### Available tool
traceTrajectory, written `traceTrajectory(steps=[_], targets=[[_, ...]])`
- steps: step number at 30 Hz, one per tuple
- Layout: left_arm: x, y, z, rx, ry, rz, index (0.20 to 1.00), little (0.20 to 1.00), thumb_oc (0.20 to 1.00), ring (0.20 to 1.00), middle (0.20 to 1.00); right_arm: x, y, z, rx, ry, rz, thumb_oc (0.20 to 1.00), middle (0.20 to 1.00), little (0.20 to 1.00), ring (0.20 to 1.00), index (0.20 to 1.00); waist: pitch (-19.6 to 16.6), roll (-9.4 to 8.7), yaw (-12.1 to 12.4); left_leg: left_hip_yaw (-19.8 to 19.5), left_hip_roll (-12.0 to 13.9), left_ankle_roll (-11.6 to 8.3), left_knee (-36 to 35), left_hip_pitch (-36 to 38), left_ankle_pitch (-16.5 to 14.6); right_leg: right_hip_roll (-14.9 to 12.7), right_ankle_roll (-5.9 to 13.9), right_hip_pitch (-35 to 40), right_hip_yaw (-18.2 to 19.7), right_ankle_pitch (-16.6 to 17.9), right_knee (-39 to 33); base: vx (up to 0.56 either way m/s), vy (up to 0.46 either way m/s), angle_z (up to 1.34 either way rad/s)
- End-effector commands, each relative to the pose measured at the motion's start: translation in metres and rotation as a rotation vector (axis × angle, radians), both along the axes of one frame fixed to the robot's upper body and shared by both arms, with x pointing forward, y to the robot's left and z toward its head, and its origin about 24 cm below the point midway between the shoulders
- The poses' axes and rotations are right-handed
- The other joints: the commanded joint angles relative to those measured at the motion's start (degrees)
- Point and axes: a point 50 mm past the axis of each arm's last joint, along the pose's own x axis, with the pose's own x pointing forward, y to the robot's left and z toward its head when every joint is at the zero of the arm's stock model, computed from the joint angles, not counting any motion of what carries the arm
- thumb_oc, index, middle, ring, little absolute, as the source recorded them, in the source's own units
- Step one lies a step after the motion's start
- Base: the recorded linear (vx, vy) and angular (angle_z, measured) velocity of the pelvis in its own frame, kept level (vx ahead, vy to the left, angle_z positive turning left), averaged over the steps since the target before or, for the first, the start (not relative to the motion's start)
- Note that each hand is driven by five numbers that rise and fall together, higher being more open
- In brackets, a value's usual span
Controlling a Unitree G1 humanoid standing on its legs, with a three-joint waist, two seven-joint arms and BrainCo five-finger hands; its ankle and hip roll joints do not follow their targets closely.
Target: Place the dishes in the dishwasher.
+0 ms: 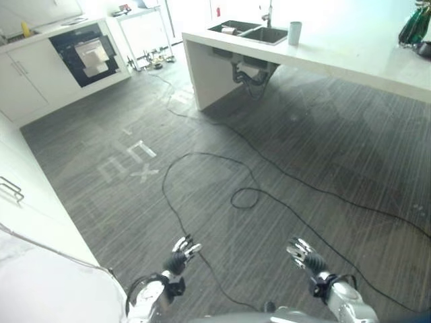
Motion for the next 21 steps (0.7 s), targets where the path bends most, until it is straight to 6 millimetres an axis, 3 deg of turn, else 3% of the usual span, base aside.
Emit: traceTrajectory(steps=[1, 3, 4, 7, 8, 10, 11, 13, 14, 16, 18, 19, 20, 21], targets=[[0.036, -0.005, 0.029, -0.077, -0.202, -0.01, 1.0, 1.0, 1.0, 1.0, 1.0, 0.035, 0.0, 0.026, -0.046, -0.16, 0.056, 1.0, 1.0, 1.0, 1.0, 1.0, 2.04, -3.07, 1.45, 1.79, 4.69, -1.08, 20.79, -8.54, -5.5, -3.04, 1.74, 1.11, 2.54, -6.24, 4.82, -0.05, -0.282, 0.04], [0.033, -0.002, 0.028, -0.086, -0.203, -0.006, 1.0, 1.0, 1.0, 1.0, 1.0, 0.035, -0.002, 0.027, -0.043, -0.159, 0.049, 1.0, 1.0, 1.0, 1.0, 1.0, 3.18, -3.14, 1.45, 2.04, 7.19, -1.87, 28.71, -13.19, -2.01, -2.22, 0.35, 1.24, 2.44, -7.09, 6.25, 0.08, -0.166, -0.08], [0.031, -0.001, 0.028, -0.094, -0.209, -0.005, 1.0, 1.0, 1.0, 1.0, 1.0, 0.034, -0.002, 0.026, -0.058, -0.157, 0.058, 1.0, 1.0, 1.0, 1.0, 1.0, 3.93, -2.73, 1.38, 2.38, 7.7, -2.58, 28.06, -14.77, 1.39, -1.47, -0.03, 1.79, 2.93, -7.71, 6.89, 0.22, -0.064, -0.1], [0.03, -0.003, 0.03, -0.106, -0.22, 0.018, 1.0, 1.0, 1.0, 1.0, 1.0, 0.032, 0.001, 0.025, -0.07, -0.144, 0.078, 1.0, 1.0, 1.0, 1.0, 1.0, 4.71, -1.74, 1.48, 3.79, 8.04, -4.01, 18.75, -15.42, 8.29, -0.5, -0.24, 3.19, 2.99, -8.42, 7.17, 0.29, 0.096, 0.04], [0.031, -0.003, 0.031, -0.113, -0.219, 0.03, 1.0, 1.0, 1.0, 1.0, 1.0, 0.03, 0.003, 0.024, -0.078, -0.132, 0.08, 1.0, 1.0, 1.0, 1.0, 1.0, 4.88, -1.27, 1.42, 5.26, 8.89, -4.99, 10.83, -15.54, 12.71, -0.46, -0.25, 4.31, 1.93, -8.66, 6.88, 0.44, 0.205, 0.02], [0.032, -0.004, 0.03, -0.12, -0.208, 0.027, 1.0, 1.0, 1.0, 1.0, 1.0, 0.026, 0.002, 0.022, -0.099, -0.123, 0.073, 1.0, 1.0, 1.0, 1.0, 1.0, 5.61, -0.77, 1.17, 7.88, 12.02, -6.74, 3.23, -16.45, 17.41, -1.46, -0.14, 4.96, -0.61, -9.31, 8.39, 0.54, 0.266, 0.16], [0.031, -0.004, 0.028, -0.128, -0.208, 0.044, 1.0, 1.0, 1.0, 1.0, 1.0, 0.026, 0.001, 0.023, -0.119, -0.132, 0.082, 1.0, 1.0, 1.0, 1.0, 1.0, 5.88, -0.5, 0.67, 11.68, 13.95, -6.32, 1.92, -15.74, 15.91, -2.82, 0.12, 3.77, -2.99, -11.41, 12.39, 0.69, 0.325, 0.14], [0.03, -0.002, 0.028, -0.113, -0.197, 0.059, 1.0, 1.0, 1.0, 1.0, 1.0, 0.026, 0.005, 0.021, -0.111, -0.119, 0.083, 1.0, 1.0, 1.0, 1.0, 1.0, 5.94, -0.62, 2.11, 9.86, 13.43, -5.82, 3.99, -16.34, 14.39, -3.49, 0.02, 3.53, -2.94, -14.6, 17.05, 0.73, 0.302, 0.04], [0.028, 0.004, 0.029, -0.091, -0.2, 0.039, 1.0, 1.0, 1.0, 1.0, 1.0, 0.022, 0.007, 0.02, -0.102, -0.123, 0.079, 1.0, 1.0, 1.0, 1.0, 1.0, 4.78, -1.3, 3.26, 9.1, 10.47, -2.83, 4.39, -15.83, 9.07, -3.78, 0.69, 4.97, -2.08, -17.59, 19.88, 0.82, 0.393, -0.1], [0.03, 0.009, 0.033, -0.065, -0.208, -0.003, 1.0, 1.0, 1.0, 1.0, 1.0, 0.019, 0.007, 0.021, -0.101, -0.132, 0.049, 1.0, 1.0, 1.0, 1.0, 1.0, 2.87, -1.91, 3.21, 9.68, 7.15, 0.1, 3.64, -14.89, 5.6, -4.53, 2.64, 4.7, -1.33, -19.78, 26.34, 0.59, 0.378, -0.32], [0.034, 0.008, 0.036, -0.049, -0.221, -0.03, 1.0, 1.0, 1.0, 1.0, 1.0, 0.019, 0.007, 0.022, -0.093, -0.144, 0.027, 1.0, 1.0, 1.0, 1.0, 1.0, 1.88, -2.41, 3.12, 9.24, 4.33, 2.11, 3.01, -14.87, 3.68, -5.24, 4.76, 3.45, -0.35, -17.85, 33.69, 0.27, 0.251, 0.31], [0.037, 0.008, 0.038, -0.034, -0.231, -0.047, 1.0, 1.0, 1.0, 1.0, 1.0, 0.019, 0.008, 0.023, -0.09, -0.15, 0.014, 1.0, 1.0, 1.0, 1.0, 1.0, 1.4, -3.16, 2.96, 8.25, 1.43, 3.62, 2.61, -14.93, 2.18, -4.8, 7.36, 2.31, 1.57, -13.78, 38.92, 0.31, 0.279, 0.62], [0.039, 0.008, 0.04, -0.023, -0.234, -0.053, 1.0, 1.0, 1.0, 1.0, 1.0, 0.018, 0.011, 0.022, -0.086, -0.146, 0.006, 1.0, 1.0, 1.0, 1.0, 1.0, 1.02, -3.98, 2.84, 7.25, -1.43, 5.18, 1.61, -14.21, 1.07, -4.39, 11.25, 0.24, 3.86, -7.08, 44.39, 0.35, 0.309, 0.43], [0.041, 0.009, 0.042, -0.022, -0.234, -0.043, 1.0, 1.0, 1.0, 1.0, 1.0, 0.018, 0.014, 0.021, -0.082, -0.14, 0.005, 1.0, 1.0, 1.0, 1.0, 1.0, 0.95, -3.66, 2.51, 6.58, -2.63, 6.26, 0.21, -12.33, 0.28, -5.69, 12.7, -3.79, 4.79, -3.54, 50.17, 0.29, 0.249, 0.41]])
